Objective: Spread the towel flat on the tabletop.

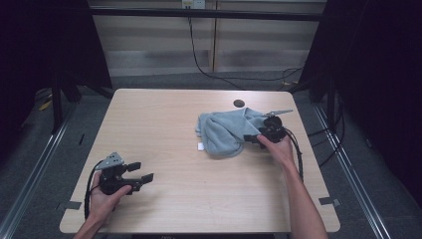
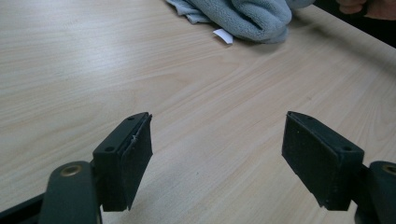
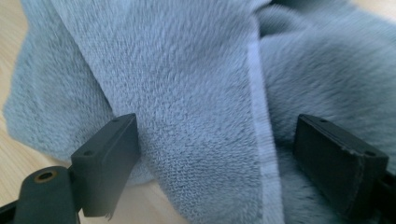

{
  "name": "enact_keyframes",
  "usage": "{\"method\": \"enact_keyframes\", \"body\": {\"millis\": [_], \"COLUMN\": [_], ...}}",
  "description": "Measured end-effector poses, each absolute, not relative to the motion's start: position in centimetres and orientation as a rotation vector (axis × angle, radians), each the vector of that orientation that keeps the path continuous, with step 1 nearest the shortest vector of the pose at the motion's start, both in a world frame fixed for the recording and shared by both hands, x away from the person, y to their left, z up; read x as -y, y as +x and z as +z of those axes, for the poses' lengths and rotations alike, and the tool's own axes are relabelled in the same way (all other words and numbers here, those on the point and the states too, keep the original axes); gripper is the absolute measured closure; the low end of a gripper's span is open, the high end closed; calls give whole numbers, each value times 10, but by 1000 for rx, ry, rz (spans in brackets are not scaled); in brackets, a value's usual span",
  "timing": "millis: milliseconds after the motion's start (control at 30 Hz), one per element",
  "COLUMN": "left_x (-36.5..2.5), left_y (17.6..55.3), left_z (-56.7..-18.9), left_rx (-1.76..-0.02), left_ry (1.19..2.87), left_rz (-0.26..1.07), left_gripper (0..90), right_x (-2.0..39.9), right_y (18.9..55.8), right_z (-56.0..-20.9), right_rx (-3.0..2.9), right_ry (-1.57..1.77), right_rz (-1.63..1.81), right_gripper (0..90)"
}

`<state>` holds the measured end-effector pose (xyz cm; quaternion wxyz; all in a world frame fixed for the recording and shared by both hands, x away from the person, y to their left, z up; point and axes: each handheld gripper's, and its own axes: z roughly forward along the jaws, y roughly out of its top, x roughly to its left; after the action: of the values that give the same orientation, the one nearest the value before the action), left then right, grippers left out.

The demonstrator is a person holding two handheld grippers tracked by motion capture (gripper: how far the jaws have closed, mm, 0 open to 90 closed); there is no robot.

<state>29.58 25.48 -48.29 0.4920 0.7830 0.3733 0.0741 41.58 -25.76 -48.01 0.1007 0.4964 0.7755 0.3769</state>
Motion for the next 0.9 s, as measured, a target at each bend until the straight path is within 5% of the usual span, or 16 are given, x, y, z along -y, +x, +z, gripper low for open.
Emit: {"method": "enact_keyframes", "body": {"millis": [133,300,533,900], "left_x": [-255,-254,-253,-252], "left_y": [295,295,295,295], "left_z": [-483,-483,-482,-483], "left_rx": [-901,-897,-878,-881], "left_ry": [1904,1908,1907,1912], "left_rz": [180,181,174,172], "left_gripper": [241,241,228,231], "right_x": [249,247,240,216], "right_y": [417,409,396,362], "right_z": [-495,-498,-495,-502], "right_rx": [-2313,-2300,-2362,-2413], "right_ry": [1455,1413,1377,1348], "right_rz": [1047,987,987,1189], "right_gripper": [140,406,646,744]}}
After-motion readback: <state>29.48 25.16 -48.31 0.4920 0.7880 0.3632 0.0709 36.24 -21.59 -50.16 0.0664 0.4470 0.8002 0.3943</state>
